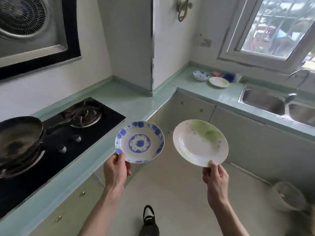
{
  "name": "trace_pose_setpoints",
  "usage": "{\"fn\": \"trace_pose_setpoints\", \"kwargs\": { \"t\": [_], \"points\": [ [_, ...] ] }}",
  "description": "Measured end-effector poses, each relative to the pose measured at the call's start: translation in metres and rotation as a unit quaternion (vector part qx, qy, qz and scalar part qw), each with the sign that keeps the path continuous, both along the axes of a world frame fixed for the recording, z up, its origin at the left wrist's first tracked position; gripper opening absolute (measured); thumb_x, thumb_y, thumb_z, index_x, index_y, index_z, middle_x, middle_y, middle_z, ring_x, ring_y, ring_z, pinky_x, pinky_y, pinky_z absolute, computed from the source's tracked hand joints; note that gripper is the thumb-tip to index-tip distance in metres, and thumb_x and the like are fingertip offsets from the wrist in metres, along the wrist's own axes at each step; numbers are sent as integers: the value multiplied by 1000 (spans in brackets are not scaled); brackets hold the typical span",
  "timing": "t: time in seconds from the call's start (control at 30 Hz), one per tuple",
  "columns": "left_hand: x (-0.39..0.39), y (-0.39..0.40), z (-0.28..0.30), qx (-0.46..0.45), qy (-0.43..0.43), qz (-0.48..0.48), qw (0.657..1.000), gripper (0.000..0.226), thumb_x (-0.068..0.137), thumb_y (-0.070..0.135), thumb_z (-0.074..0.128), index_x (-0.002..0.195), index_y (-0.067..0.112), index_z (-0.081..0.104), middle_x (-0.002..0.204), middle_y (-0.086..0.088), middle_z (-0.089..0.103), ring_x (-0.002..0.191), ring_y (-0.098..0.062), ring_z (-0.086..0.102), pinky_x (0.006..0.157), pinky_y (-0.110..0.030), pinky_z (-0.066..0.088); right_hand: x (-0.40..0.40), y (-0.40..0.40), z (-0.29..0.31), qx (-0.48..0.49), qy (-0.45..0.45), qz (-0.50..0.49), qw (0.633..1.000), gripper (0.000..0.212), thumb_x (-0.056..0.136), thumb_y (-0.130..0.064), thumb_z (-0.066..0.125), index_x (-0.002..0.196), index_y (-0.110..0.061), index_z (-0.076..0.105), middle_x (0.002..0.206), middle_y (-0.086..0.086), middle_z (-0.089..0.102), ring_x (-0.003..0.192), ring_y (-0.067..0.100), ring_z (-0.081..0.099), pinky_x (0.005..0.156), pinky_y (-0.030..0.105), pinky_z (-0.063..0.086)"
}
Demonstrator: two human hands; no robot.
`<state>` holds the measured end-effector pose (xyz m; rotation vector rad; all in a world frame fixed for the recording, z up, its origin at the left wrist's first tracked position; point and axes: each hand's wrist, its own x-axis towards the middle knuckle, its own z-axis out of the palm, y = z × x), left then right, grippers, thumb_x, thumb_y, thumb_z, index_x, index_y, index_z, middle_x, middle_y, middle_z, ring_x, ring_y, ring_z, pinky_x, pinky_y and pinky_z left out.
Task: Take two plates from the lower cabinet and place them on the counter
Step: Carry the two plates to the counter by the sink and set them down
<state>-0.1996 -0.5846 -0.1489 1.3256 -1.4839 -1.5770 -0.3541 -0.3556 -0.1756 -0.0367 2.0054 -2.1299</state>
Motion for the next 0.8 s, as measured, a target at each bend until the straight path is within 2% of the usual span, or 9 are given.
{"fn": "trace_pose_setpoints", "kwargs": {
  "t": [0.13,0.27,0.5,0.8],
  "points": [
    [-61,-16,-7,-1,-1,-37,999,30,96,15,54,78,-8,59,55,-8,57,54,-23,49,57,-34,40,-43,-4,-1,-1,-4,-35,999,34,105,-19,49,73,-12,42,62,2,38,52,14,27,47,22,24],
    [-134,-40,-7,-8,-6,-66,998,32,97,16,55,69,1,57,45,0,54,44,-21,46,51,-30,37,-94,-18,0,3,-8,-71,997,32,106,-21,50,76,-11,43,62,1,41,52,11,31,50,24,26],
    [-266,-91,-6,-38,6,-109,993,39,99,18,54,63,3,54,48,-6,55,44,-22,48,52,-33,40,-198,-55,6,0,-17,-130,991,31,106,-22,51,77,-12,48,61,-3,41,55,11,33,55,27,29],
    [-411,-124,-2,-42,10,-169,985,41,100,21,53,63,2,54,49,-4,54,35,-13,47,53,-34,43,-306,-91,13,-17,-7,-189,982,30,106,-22,51,78,-12,51,58,-5,44,49,8,34,47,18,30]
  ]
}}
